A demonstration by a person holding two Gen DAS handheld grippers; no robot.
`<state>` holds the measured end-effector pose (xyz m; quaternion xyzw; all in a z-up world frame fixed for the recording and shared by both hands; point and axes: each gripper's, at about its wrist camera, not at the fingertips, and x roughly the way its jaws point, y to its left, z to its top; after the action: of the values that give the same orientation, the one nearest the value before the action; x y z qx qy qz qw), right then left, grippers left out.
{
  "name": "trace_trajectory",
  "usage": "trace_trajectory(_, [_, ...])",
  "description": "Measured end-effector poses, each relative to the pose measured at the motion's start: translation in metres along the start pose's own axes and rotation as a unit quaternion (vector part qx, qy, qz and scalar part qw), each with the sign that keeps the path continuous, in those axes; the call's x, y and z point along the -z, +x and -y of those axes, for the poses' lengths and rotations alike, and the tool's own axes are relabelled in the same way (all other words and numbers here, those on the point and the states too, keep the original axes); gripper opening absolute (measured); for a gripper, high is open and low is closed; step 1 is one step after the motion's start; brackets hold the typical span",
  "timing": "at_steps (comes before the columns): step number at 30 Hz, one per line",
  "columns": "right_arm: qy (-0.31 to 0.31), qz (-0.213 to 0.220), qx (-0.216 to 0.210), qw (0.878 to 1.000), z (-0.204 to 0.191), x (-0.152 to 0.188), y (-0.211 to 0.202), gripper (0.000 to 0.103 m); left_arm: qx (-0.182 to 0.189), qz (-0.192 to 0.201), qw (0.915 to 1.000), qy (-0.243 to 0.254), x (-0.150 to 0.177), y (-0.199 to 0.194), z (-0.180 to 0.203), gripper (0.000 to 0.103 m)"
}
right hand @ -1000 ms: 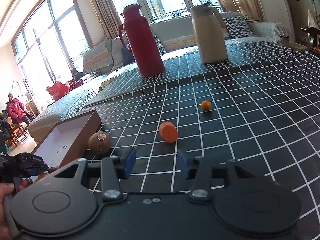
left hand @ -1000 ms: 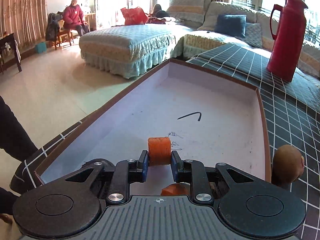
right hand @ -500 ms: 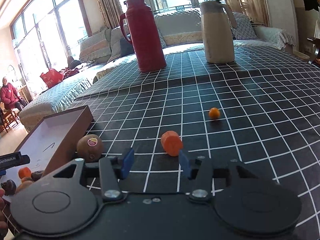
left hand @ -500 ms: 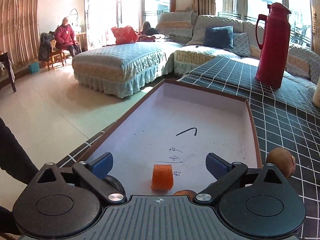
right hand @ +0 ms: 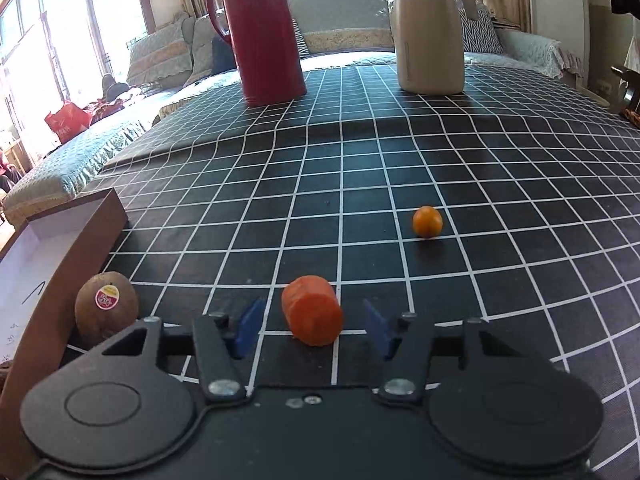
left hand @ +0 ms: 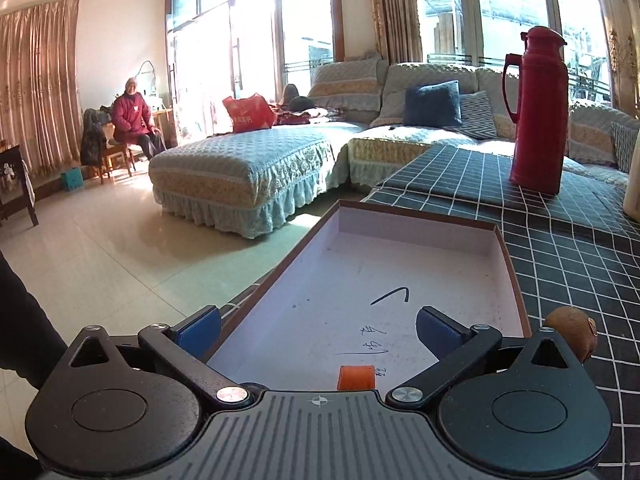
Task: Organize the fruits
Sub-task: 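Open the left gripper to drop the carrot chunk into the box, then grasp the orange carrot chunk on the cloth with the right gripper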
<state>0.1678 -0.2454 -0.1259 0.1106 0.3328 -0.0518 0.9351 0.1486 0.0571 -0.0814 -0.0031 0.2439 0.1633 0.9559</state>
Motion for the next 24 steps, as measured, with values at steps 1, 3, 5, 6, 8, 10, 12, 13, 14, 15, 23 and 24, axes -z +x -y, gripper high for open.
trace_trajectory(1, [-0.006, 0.002, 0.003, 1.0, -0.002, 0.0, 0.0, 0.051, 0.001, -0.001, 1.0, -0.002, -0.001, 0.0, -0.001, 0.103])
trace_trajectory(3, [-0.017, 0.001, 0.007, 1.0, -0.005, 0.0, 0.001, 0.048, 0.002, -0.004, 1.0, -0.005, -0.001, 0.001, -0.001, 0.103])
trace_trajectory(5, [-0.018, -0.004, 0.005, 1.0, -0.006, 0.001, 0.004, 0.044, 0.003, -0.005, 0.9999, -0.009, -0.001, 0.001, -0.003, 0.103])
trace_trajectory(6, [-0.017, -0.006, 0.006, 1.0, -0.006, 0.001, 0.005, 0.043, 0.002, -0.004, 0.9999, -0.01, -0.001, 0.0, -0.004, 0.103])
trace_trajectory(8, [-0.014, -0.012, 0.007, 1.0, -0.005, 0.001, 0.007, 0.042, -0.001, 0.0, 0.9999, -0.011, 0.0, -0.001, -0.006, 0.103])
trace_trajectory(10, [-0.012, -0.016, 0.007, 1.0, -0.004, 0.001, 0.009, 0.038, -0.005, 0.001, 0.9999, -0.013, 0.001, -0.001, -0.009, 0.103])
trace_trajectory(12, [-0.017, -0.013, 0.009, 1.0, -0.005, 0.002, 0.009, 0.033, -0.007, -0.001, 0.9999, -0.015, 0.002, 0.0, -0.012, 0.103])
trace_trajectory(13, [-0.02, -0.013, 0.01, 1.0, -0.006, 0.002, 0.008, 0.033, -0.008, -0.001, 0.9998, -0.016, 0.002, 0.0, -0.013, 0.103])
trace_trajectory(14, [-0.023, -0.012, 0.012, 1.0, -0.007, 0.003, 0.008, 0.033, -0.009, -0.002, 0.9998, -0.017, 0.002, 0.001, -0.014, 0.103])
trace_trajectory(15, [-0.026, -0.011, 0.013, 1.0, -0.008, 0.003, 0.008, 0.033, -0.01, -0.002, 0.9998, -0.017, 0.002, 0.001, -0.015, 0.103])
trace_trajectory(23, [-0.037, 0.047, -0.078, 0.995, -0.037, -0.001, -0.033, 0.032, -0.032, -0.001, 0.9988, -0.037, 0.002, 0.004, -0.028, 0.103])
trace_trajectory(24, [-0.04, 0.049, -0.098, 0.993, -0.045, -0.001, -0.038, 0.032, -0.036, -0.003, 0.9985, -0.042, 0.002, 0.005, -0.031, 0.103])
